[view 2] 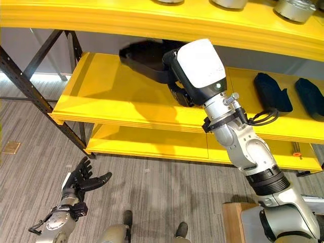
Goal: Move parts from the plastic box to the shelf.
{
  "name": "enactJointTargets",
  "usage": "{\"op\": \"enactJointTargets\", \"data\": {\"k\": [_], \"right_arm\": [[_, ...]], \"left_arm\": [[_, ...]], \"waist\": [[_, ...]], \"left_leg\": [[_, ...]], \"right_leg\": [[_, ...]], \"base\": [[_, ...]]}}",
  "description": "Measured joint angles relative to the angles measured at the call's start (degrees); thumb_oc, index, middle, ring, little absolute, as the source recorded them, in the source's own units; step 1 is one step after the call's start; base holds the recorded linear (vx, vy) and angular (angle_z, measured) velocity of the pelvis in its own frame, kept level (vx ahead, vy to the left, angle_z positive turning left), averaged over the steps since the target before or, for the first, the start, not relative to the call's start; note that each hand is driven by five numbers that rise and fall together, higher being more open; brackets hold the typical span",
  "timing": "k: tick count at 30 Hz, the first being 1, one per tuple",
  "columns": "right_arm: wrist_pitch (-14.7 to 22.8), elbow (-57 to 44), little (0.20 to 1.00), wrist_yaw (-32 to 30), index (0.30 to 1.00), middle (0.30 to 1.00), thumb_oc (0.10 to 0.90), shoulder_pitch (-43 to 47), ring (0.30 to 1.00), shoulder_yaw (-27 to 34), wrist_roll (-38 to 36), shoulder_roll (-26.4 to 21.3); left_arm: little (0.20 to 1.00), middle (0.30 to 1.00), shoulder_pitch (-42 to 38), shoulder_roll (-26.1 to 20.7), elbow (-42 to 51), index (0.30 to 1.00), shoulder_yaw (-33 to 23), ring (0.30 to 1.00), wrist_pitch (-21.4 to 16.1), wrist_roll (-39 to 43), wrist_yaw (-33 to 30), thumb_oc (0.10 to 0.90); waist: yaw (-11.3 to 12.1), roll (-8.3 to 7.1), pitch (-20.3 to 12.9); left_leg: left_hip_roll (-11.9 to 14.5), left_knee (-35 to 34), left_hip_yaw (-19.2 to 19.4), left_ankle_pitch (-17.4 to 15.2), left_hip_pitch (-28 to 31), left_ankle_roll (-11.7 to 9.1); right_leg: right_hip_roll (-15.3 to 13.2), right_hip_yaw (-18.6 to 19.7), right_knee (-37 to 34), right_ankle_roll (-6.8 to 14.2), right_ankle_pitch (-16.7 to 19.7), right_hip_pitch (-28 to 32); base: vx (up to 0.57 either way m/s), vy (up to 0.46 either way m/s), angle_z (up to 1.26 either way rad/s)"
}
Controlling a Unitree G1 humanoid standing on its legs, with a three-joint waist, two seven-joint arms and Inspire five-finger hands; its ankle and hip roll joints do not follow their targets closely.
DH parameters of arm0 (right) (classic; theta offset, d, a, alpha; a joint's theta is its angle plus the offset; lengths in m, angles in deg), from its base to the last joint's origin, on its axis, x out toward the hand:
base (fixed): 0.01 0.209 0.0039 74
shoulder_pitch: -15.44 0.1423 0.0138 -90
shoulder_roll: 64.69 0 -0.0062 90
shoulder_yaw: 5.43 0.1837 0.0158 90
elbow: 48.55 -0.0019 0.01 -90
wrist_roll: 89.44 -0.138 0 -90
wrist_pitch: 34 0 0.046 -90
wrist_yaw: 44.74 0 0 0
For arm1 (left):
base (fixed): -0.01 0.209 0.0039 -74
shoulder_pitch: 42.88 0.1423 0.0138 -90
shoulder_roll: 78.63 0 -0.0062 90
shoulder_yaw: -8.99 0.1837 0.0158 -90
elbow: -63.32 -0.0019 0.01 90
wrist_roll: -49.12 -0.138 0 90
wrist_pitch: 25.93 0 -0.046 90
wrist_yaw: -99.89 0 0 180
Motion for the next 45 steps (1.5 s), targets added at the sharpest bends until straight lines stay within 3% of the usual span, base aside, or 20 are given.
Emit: {"op": "enactJointTargets", "data": {"k": [9,13,17,18,19,21,22,23,24,25,26,27,28,30,31,32,35,38,40,45], "right_arm": [[0.2,1.5,0.3,0.0,0.3,0.3,0.4,5.9,0.3,-6.1,0.1,0.2],[0.2,1.5,0.3,0.0,0.3,0.3,0.4,5.9,0.3,-6.1,0.1,0.2],[0.2,2.6,0.3,0.0,0.3,0.3,0.4,6.3,0.3,-6.3,0.1,1.1],[0.0,3.7,0.3,-0.2,0.3,0.3,0.4,6.5,0.3,-6.5,0.0,2.5],[-0.3,5.5,0.3,-0.4,0.3,0.3,0.4,7.0,0.3,-6.5,0.0,3.9],[-0.8,6.3,0.3,-0.4,0.3,0.3,0.4,7.1,0.3,-6.5,0.0,3.7],[-0.9,6.3,0.3,-0.5,0.3,0.3,0.4,7.1,0.3,-6.4,0.0,3.9],[-0.9,6.3,0.3,-0.7,0.3,0.3,0.4,7.0,0.3,-6.4,0.0,4.6],[-0.9,6.2,0.3,-0.8,0.3,0.3,0.4,6.9,0.3,-6.4,0.0,4.6],[-1.3,6.3,0.3,-1.1,0.3,0.3,0.4,6.7,0.3,-6.6,-0.2,5.0],[-1.4,6.3,0.3,-1.6,0.3,0.3,0.4,6.8,0.3,-6.6,-0.6,4.9],[-1.6,6.4,0.3,-2.3,0.3,0.3,0.4,6.8,0.3,-6.6,-1.0,4.6],[-1.9,6.5,0.3,-2.3,0.3,0.3,0.4,6.3,0.3,-6.4,-1.1,4.5],[-1.9,5.8,0.3,-2.5,0.3,0.3,0.4,1.4,0.3,-4.3,-1.2,6.9],[-2.0,4.7,0.3,-2.5,0.3,0.3,0.4,-0.9,0.3,-3.7,-1.2,6.4],[-2.0,4.3,0.3,-2.5,0.3,0.3,0.4,-2.5,0.3,-2.7,-1.1,6.0],[-3.2,4.2,0.3,-2.2,0.3,0.3,0.4,-6.0,0.3,-1.5,-1.1,6.3],[-3.2,4.2,0.3,-2.2,0.3,0.3,0.4,-6.3,0.3,-1.5,-1.1,7.2],[-3.2,3.6,0.3,-2.2,0.3,0.3,0.4,-6.4,0.3,-1.5,-1.1,9.1],[-2.9,3.2,0.3,-2.2,0.3,0.3,0.4,-5.3,0.3,-1.5,-1.1,9.0]], "left_arm": [[1.0,1.0,-0.9,0.5,0.4,1.0,0.0,1.0,-0.1,0.1,-0.4,0.9],[1.0,1.0,-1.2,0.5,0.4,1.0,-0.1,1.0,-0.1,0.3,-1.3,0.9],[1.0,1.0,0.0,0.6,0.4,1.0,-0.6,1.0,-0.2,2.4,-1.7,0.9],[1.0,1.0,0.4,0.5,0.4,1.0,-1.2,1.0,-0.2,2.5,-1.6,0.9],[1.0,1.0,0.1,0.0,0.6,1.0,-1.9,1.0,-0.5,2.8,-1.7,0.9],[1.0,1.0,-1.4,-0.6,0.4,1.0,-1.9,1.0,-0.9,4.6,-1.8,0.9],[1.0,1.0,-1.4,-0.6,0.3,1.0,-1.8,1.0,-1.0,4.6,-1.8,0.9],[1.0,1.0,-1.0,-0.7,0.1,1.0,-1.9,1.0,-1.0,4.6,-2.0,0.9],[1.0,1.0,-0.8,-0.6,-0.1,1.0,-1.7,1.0,-1.0,4.6,-2.3,0.9],[1.0,1.0,-0.1,-0.6,-0.4,1.0,-1.0,1.0,-1.0,4.6,-2.5,0.9],[1.0,1.0,0.0,-0.6,-0.4,1.0,-0.7,1.0,-1.0,4.6,-2.5,0.9],[1.0,1.0,-0.6,-0.6,-0.7,1.0,-0.3,1.0,-0.9,4.6,-2.5,0.9],[1.0,1.0,-1.0,-0.5,-0.8,1.0,0.4,1.0,-0.9,4.5,-2.6,0.9],[1.0,1.0,-0.5,0.1,-1.2,1.0,1.2,1.0,-0.5,4.5,-2.6,0.9],[1.0,1.0,-0.7,0.2,-1.1,1.0,1.8,1.0,-0.5,4.4,-2.5,0.9],[1.0,1.0,-1.7,-0.2,-0.9,1.0,2.0,1.0,-0.4,4.4,-2.4,0.9],[1.0,1.0,-5.1,-1.3,-0.2,1.0,1.1,1.0,-0.2,4.4,-2.7,0.9],[1.0,1.0,-5.9,-1.5,1.4,1.0,-1.3,1.0,-1.0,4.0,-2.9,0.9],[1.0,1.0,-5.0,-1.6,1.0,1.0,-0.7,1.0,-1.0,4.0,-2.7,0.9],[1.0,1.0,-4.3,-1.5,1.1,1.0,-0.1,1.0,-0.9,3.9,-2.7,0.9]], "waist": [[0.0,3.58,-0.4],[-0.1,3.74,-0.4],[0.5,3.96,-0.3],[1.1,4.01,-0.1],[2.1,3.0,0.8],[3.1,2.32,1.7],[3.7,1.96,2.0],[3.2,1.88,2.1],[3.0,1.71,2.4],[1.9,2.11,2.5],[1.6,2.56,2.7],[1.7,2.96,3.4],[1.3,3.3,3.9],[2.2,3.8,3.8],[0.9,4.99,3.7],[-0.2,5.49,3.9],[-0.3,2.37,4.0],[0.6,2.35,4.0],[0.4,2.38,4.0],[0.4,2.29,3.9]], "left_leg": [[0.0,-2.7,-0.5,1.8,0.6,0.3],[1.0,-2.5,-0.7,2.2,0.0,-0.4],[3.4,-1.8,-0.5,2.7,-0.3,-2.2],[4.3,1.6,-0.5,2.2,-1.5,-3.2],[5.5,10.1,-0.8,1.9,-5.3,-4.0],[6.1,21.2,-4.8,6.1,-12.5,-7.6],[7.5,22.5,-5.3,5.9,-14.5,-6.5],[10.2,21.3,-4.4,3.7,-15.2,-4.9],[13.1,18.4,-3.3,3.7,-14.6,-4.9],[18.5,6.7,-1.7,4.0,-11.1,-6.5],[20.9,-5.4,-1.6,3.9,-7.7,-6.9],[22.2,-11.0,-1.4,4.1,-5.9,-7.2],[22.6,-11.0,-0.5,4.3,-4.7,-7.3],[21.1,-4.2,-0.4,4.3,-2.0,-7.1],[19.9,-3.9,-0.1,4.4,-1.0,-6.9],[19.2,-3.9,-0.3,6.8,-0.9,-10.1],[14.3,-1.1,1.5,5.4,-2.2,-7.8],[10.8,1.5,3.8,2.9,-2.1,-5.3],[10.4,5.1,5.0,-0.1,-2.0,-4.6],[10.5,6.2,6.1,-0.9,-2.0,-4.2]], "right_leg": [[-0.9,0.5,6.1,-0.2,-3.6,-3.7],[-0.8,1.0,11.5,-0.6,-6.8,-6.7],[1.9,0.9,14.2,-2.0,-9.4,-8.0],[3.2,1.1,17.0,-4.4,-12.3,-9.3],[4.7,1.1,21.6,-7.4,-15.3,-11.0],[5.5,1.1,22.8,-8.4,-16.2,-11.1],[5.2,0.0,22.7,-8.4,-15.5,-10.9],[6.0,-1.2,22.5,-9.0,-15.5,-10.9],[6.3,-1.3,22.8,-9.9,-15.9,-11.1],[8.2,-1.1,22.5,-9.9,-15.9,-11.2],[9.3,-1.0,22.4,-10.1,-15.8,-11.8],[9.9,-0.8,22.4,-10.4,-15.7,-12.1],[10.5,-0.1,22.7,-10.1,-15.2,-12.5],[10.3,2.1,23.8,-9.3,-15.5,-12.2],[10.1,2.0,24.2,-8.3,-15.7,-12.1],[9.4,2.0,24.9,-7.3,-15.7,-12.6],[4.8,4.0,23.7,-5.6,-14.4,-13.6],[2.0,5.4,17.6,-1.8,-9.9,-10.8],[1.2,6.2,15.8,-1.3,-9.1,-8.9],[1.5,7.1,13.2,-1.0,-7.4,-8.3]], "base": [[0.01,-0.053,0.02],[0.06,-0.184,-0.01],[0.05,-0.261,-0.07],[-0.1,-0.244,-0.2],[-0.06,-0.189,-0.08],[0.04,-0.064,0.18],[0.11,0.035,0.28],[0.17,0.106,0.26],[0.28,0.248,0.34],[0.21,0.219,0.16],[0.21,0.242,-0.06],[0.15,0.149,-0.31],[0.18,0.208,-0.49],[0.11,0.155,-0.58],[0.11,0.17,-0.23],[0.11,0.18,0.1],[0.06,0.132,-0.07],[0.09,0.189,-0.18],[0.05,0.112,-0.19],[0.04,0.042,-0.13]]}}
